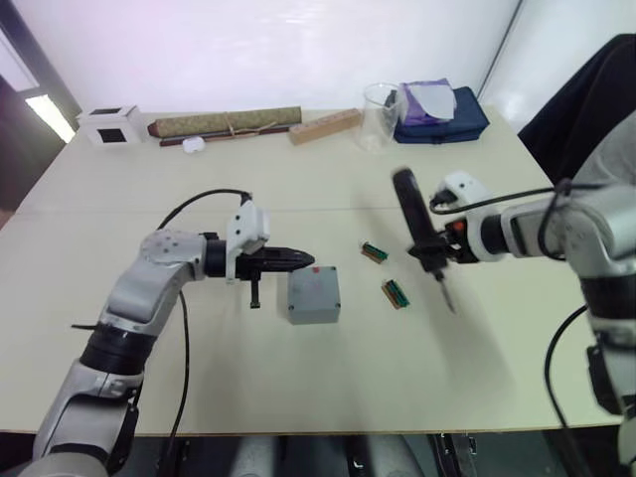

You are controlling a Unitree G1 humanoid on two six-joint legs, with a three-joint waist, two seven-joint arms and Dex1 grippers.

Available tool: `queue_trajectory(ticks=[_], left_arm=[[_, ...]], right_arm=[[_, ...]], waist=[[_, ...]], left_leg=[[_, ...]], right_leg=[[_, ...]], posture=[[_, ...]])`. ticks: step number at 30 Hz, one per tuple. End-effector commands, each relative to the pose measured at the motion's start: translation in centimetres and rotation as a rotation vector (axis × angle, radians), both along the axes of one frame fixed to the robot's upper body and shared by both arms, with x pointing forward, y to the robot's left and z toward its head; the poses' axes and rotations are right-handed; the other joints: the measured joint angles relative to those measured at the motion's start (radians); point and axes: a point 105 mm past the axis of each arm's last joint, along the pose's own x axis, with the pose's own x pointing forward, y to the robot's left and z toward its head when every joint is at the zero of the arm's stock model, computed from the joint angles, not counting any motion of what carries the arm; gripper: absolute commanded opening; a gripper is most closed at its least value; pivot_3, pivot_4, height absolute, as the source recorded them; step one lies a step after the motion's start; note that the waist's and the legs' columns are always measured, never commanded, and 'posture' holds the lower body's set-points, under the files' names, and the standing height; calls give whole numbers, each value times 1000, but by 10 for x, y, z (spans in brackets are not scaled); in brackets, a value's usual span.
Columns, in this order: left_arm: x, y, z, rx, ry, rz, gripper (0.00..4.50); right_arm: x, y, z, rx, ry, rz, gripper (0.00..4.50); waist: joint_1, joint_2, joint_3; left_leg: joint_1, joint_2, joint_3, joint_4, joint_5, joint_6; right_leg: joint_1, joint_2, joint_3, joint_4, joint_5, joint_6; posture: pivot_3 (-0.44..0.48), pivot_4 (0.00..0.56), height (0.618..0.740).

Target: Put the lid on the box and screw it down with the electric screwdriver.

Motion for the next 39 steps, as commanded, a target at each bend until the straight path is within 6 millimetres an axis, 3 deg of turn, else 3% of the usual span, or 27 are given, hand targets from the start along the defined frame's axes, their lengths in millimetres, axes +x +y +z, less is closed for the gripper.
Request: queue_trajectory(ticks=[1,3,6,10,17,22,39], left_arm=[[5,5,3,21,-19,-12,0],[6,3,1,35,-4,-25,0],[5,3,0,51,12,-48,0],[5,2,-4,70,21,-63,0],[8,2,-31,147,69,-54,0],[10,5,-40,176,75,-51,0],[11,0,-40,169,64,-55,0]], right_arm=[[-10,13,57,149,-381,4,2117],[-22,24,65,251,-541,36,2117],[-38,43,61,322,-670,109,2117],[-46,62,50,359,-707,166,2117],[-42,95,29,388,-728,180,2117],[-41,101,23,385,-731,181,2117],[-53,96,21,351,-722,206,2117]], waist=[[0,-1,-1],[0,-1,-1],[-1,-1,-1],[-10,-1,-1],[-15,-1,-1],[-6,-1,-1],[-6,-1,-1]], left_leg=[[0,0,0,0,0,0],[0,0,0,1,0,0],[0,-1,0,0,0,0],[1,0,1,0,0,0],[2,0,2,-1,0,-1],[2,0,2,0,1,-1],[2,0,2,0,1,-1]], right_leg=[[0,0,0,0,0,0],[0,0,0,0,0,0],[0,-1,0,-1,0,1],[0,-1,1,0,1,1],[0,0,2,1,1,1],[0,0,2,1,1,1],[1,0,2,2,1,1]], posture=[[0,150,736],[0,150,736],[0,150,736],[0,150,736],[0,150,736],[0,150,736],[0,150,736]])
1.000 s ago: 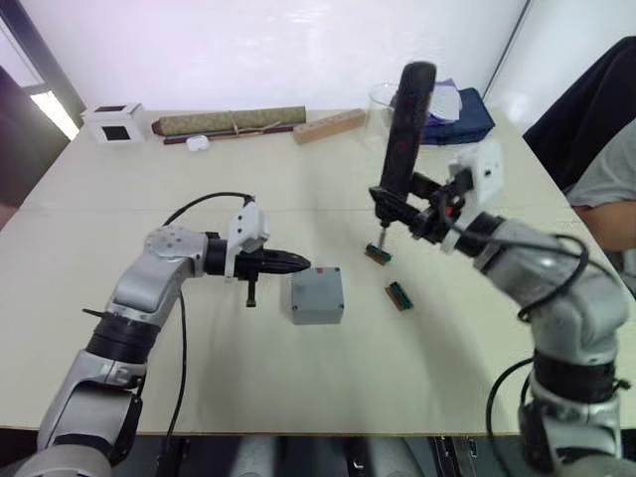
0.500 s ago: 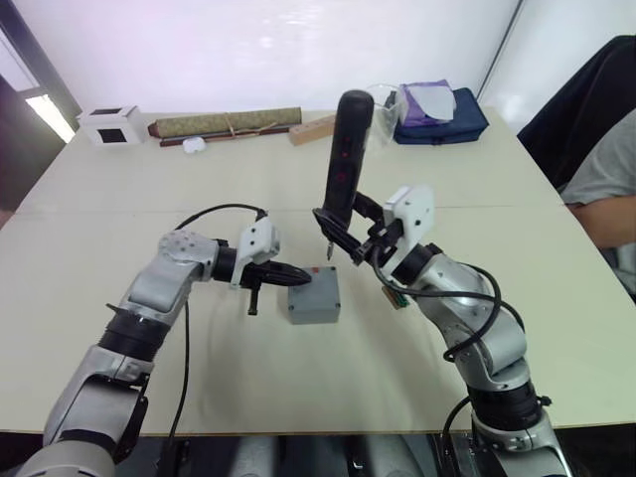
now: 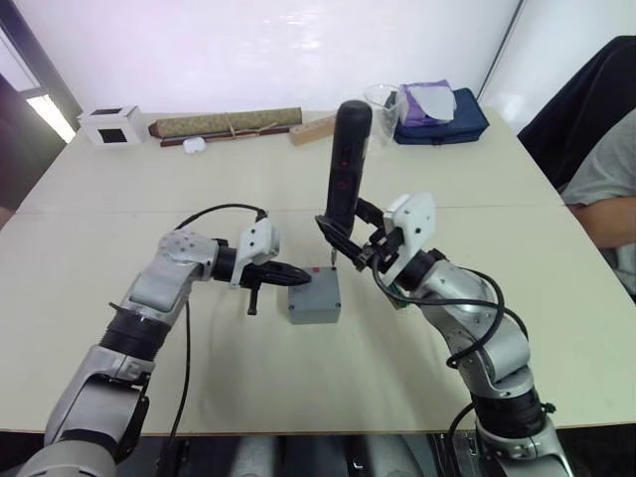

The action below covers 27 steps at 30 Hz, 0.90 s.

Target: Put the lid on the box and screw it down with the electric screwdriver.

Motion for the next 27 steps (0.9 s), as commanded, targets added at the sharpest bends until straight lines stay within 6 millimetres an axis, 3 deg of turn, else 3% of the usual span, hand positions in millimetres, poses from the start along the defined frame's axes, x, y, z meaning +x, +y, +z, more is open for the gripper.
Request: queue_trajectory(ticks=[1,27], left_arm=[[1,-2,-3,13,0,-3,0],[0,-3,-2,1,-4,7,0]], right_arm=[[-12,-1,21,34,-88,19,2117],[-3,-1,4,14,-69,-3,2117]], waist=[[0,0,0],[0,0,0]], left_leg=[[0,0,0,0,0,0],[0,0,0,0,0,0]], right_leg=[[0,0,0,0,0,0],[0,0,0,0,0,0]], posture=[[0,150,736],[0,150,736]])
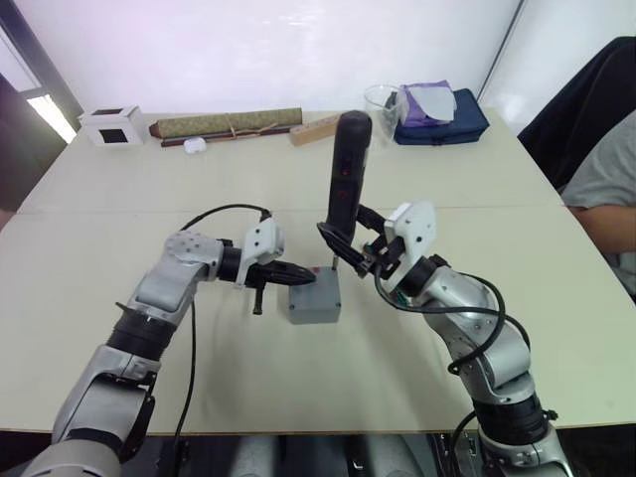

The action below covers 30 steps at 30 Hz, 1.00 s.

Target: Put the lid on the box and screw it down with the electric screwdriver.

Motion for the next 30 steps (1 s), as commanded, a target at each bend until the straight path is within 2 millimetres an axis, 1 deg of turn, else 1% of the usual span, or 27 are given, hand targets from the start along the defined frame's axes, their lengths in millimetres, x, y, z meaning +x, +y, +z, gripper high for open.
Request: queue_trajectory(ticks=[1,6,10,15,18,19,21,22,28,30], left_arm=[[-1,2,-1,12,-2,7,0],[-2,2,-1,11,-1,9,0],[-3,1,-2,9,3,8,0],[-6,1,-3,13,6,1,0],[-6,1,-5,15,7,1,0],[-7,0,-5,17,6,0,0],[-7,1,-8,28,2,2,0],[-7,1,-9,35,-3,4,0],[-10,3,-16,47,4,11,0],[-10,3,-18,49,4,13,0]], right_arm=[[-3,2,12,21,-67,7,2117],[-1,5,12,20,-71,11,2117],[-1,6,6,2,-45,24,2117],[-1,2,-20,-32,85,24,2117],[1,0,-30,-37,143,9,2117],[2,-1,-32,-34,164,0,2117],[4,-2,-35,-28,187,-8,2117],[4,-3,-36,-23,203,-12,2117],[6,-5,-51,-53,294,-37,2117],[5,-2,-55,-121,284,-30,2117]], waist=[[0,0,0],[0,0,0],[0,0,0],[0,0,-2],[0,0,-3],[-1,0,-3],[-2,0,-5],[-2,0,-5],[-2,0,-13],[-2,1,-16]], left_leg=[[0,0,0,0,0,0],[0,0,0,0,0,0],[0,0,0,0,0,0],[2,0,0,0,0,0],[4,0,0,0,0,0],[7,0,0,-1,0,0],[19,0,0,-5,0,0],[21,0,0,-5,0,0],[21,0,0,-5,0,0],[21,0,0,-5,0,0]], right_leg=[[0,0,0,0,0,0],[0,0,0,0,0,0],[0,0,0,0,0,0],[2,0,0,0,0,0],[5,0,0,0,0,0],[8,0,0,-1,0,0],[19,0,0,-4,0,0],[21,0,0,-5,-1,0],[21,0,0,-5,-1,0],[21,0,0,-5,-1,0]], posture=[[0,150,736],[0,150,736],[0,150,736],[0,150,736],[0,150,736],[0,150,736],[0,150,736],[0,150,736],[0,150,736],[0,150,736]])
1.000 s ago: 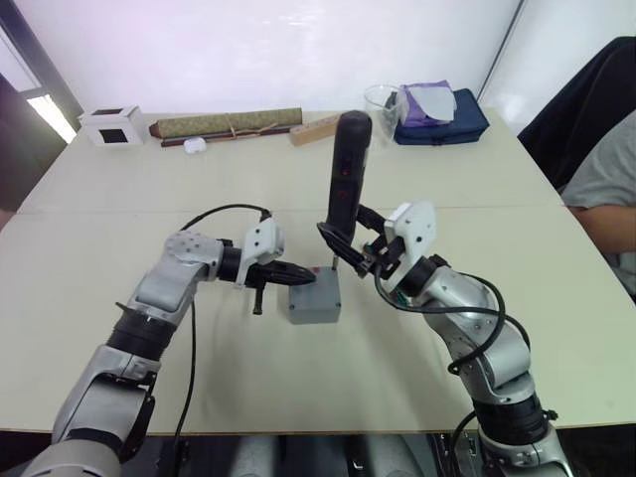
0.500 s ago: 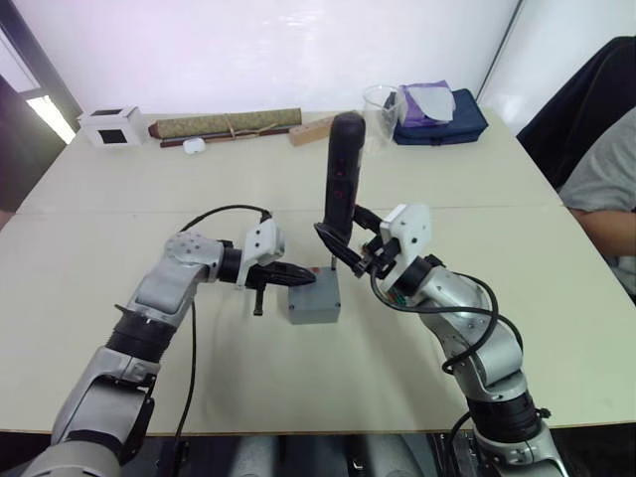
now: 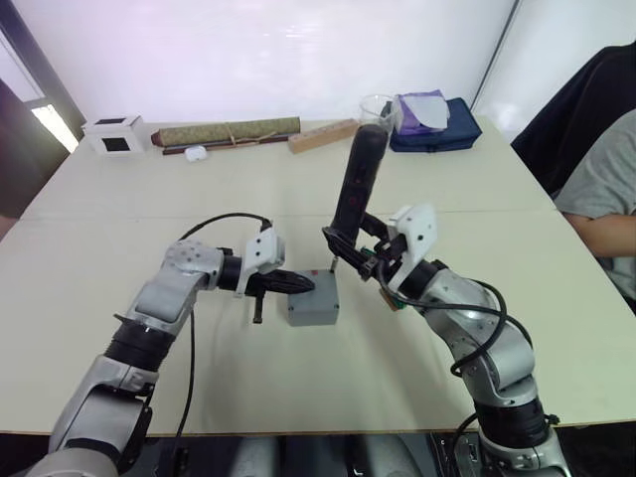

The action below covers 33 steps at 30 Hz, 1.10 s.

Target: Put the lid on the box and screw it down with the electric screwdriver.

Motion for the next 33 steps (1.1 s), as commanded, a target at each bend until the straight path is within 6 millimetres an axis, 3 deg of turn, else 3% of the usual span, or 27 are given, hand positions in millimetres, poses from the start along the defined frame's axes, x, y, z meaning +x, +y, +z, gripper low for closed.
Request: queue_trajectory(ticks=[1,7,15,23,27,31,33], left_arm=[[-2,2,-6,29,-1,0,0],[-1,1,-8,25,-2,8,0],[0,0,-12,27,-9,14,0],[-1,-3,-14,18,-10,10,0],[-1,-5,-12,6,-10,7,0],[-2,-7,-6,-9,-23,0,0],[-3,-8,-1,-24,-32,-5,0]], right_arm=[[0,3,-38,-120,143,8,2117],[4,6,-45,-115,186,3,2117],[7,5,-45,-136,187,-8,2117],[10,10,-24,-147,134,14,2117],[7,11,10,-69,60,29,2117],[1,5,68,76,-51,28,2117],[-1,-1,84,132,-59,24,2117]], waist=[[-1,0,-4],[-1,0,-7],[0,0,-8],[0,0,-8],[1,0,-8],[1,0,-7],[1,1,-6]], left_leg=[[0,0,0,0,0,0],[11,0,0,-3,-1,1],[12,0,0,-3,-1,1],[11,0,0,-3,-1,1],[11,0,0,-3,-1,1],[8,0,0,-3,-1,1],[5,0,0,-3,-1,1]], right_leg=[[0,0,0,0,0,0],[10,0,0,-2,-3,-2],[11,0,0,-2,-4,-4],[10,0,0,-3,-4,-4],[10,0,0,-3,-4,-4],[7,0,1,-3,-4,-4],[5,0,1,-3,-3,-3]], posture=[[0,150,736],[0,150,736],[0,150,736],[0,150,736],[0,150,736],[0,150,736],[0,150,736]])
